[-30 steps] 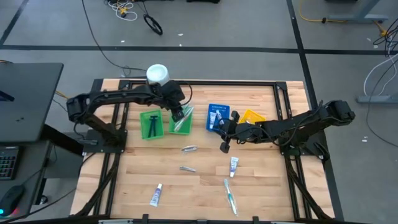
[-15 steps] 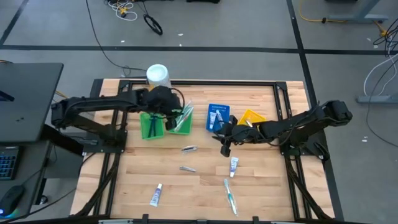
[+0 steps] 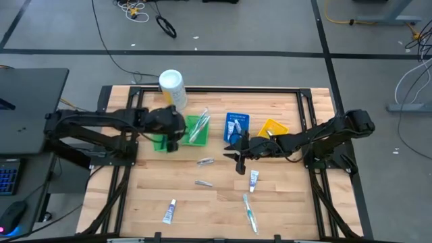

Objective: Pick & Place Travel size toiletries
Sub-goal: Put the purple toothpaste into the blue bin

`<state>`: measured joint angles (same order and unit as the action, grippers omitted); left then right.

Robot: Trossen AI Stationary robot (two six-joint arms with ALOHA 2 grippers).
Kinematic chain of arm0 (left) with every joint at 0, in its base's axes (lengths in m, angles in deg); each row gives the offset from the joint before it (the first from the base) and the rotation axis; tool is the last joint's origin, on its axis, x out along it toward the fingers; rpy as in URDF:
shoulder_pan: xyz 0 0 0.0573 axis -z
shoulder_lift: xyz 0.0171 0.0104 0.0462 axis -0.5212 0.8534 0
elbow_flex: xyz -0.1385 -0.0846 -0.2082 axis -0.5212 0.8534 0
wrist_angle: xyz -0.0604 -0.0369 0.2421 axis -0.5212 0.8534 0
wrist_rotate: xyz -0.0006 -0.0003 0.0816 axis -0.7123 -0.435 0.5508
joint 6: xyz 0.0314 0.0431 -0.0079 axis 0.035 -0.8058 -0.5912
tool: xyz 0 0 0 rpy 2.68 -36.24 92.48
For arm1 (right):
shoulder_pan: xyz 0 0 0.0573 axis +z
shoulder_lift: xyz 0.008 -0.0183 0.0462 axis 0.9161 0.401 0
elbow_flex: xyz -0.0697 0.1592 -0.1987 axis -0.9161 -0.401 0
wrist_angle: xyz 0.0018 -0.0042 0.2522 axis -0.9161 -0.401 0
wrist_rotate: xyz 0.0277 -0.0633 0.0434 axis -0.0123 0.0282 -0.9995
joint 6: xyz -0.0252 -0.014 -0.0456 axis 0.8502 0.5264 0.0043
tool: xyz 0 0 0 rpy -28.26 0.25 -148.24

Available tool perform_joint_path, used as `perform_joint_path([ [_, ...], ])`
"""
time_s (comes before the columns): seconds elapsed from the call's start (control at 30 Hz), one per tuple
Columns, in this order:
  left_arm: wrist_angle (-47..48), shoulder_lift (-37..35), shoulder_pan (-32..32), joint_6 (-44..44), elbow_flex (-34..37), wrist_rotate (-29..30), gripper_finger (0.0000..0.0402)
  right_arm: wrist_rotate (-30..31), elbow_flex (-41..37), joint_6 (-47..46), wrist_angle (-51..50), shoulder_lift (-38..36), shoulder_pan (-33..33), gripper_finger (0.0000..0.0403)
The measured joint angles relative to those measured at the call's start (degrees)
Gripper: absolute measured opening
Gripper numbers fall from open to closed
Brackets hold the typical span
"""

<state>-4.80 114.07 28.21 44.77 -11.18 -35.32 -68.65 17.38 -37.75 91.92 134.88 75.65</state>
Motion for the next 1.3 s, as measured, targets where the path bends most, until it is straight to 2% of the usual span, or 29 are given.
perform_joint_path([
  [0.07,-5.6,-1.1,0.1,-0.1,4.6,-5.2,0.0121,0.0,0.0,0.1,0.8,0.1,0.1,0.0125],
  [0.13,-12.0,-1.9,0.1,0.5,9.3,-7.9,0.0121,-0.1,0.0,-0.3,0.6,0.1,0.3,0.0125],
  [0.3,-24.5,-2.5,0.0,4.7,17.6,-10.2,0.0121,-0.7,0.0,-1.9,-3.9,0.1,0.6,0.0125],
  [0.37,-25.1,-2.6,0.0,6.1,19.1,-10.3,0.0121,-2.1,0.0,-3.5,-7.7,0.1,0.5,0.0125],
  [0.57,-25.5,-2.5,0.0,7.4,19.6,-10.3,0.0121,-5.5,0.0,-6.0,-19.7,0.0,0.5,0.0125],
  [0.77,-27.3,-2.5,0.0,7.4,19.7,-9.6,0.0121,-8.5,0.0,5.7,-21.1,0.0,0.6,0.0125],
  [0.97,-27.8,-2.5,0.0,10.2,19.7,-9.6,0.0121,-18.1,0.0,12.2,-21.4,0.0,1.2,0.0124],
  [1.3,-31.0,-2.5,0.0,12.8,19.7,-7.0,0.0121,-18.1,0.0,13.4,-23.7,0.0,4.3,0.0124],
])
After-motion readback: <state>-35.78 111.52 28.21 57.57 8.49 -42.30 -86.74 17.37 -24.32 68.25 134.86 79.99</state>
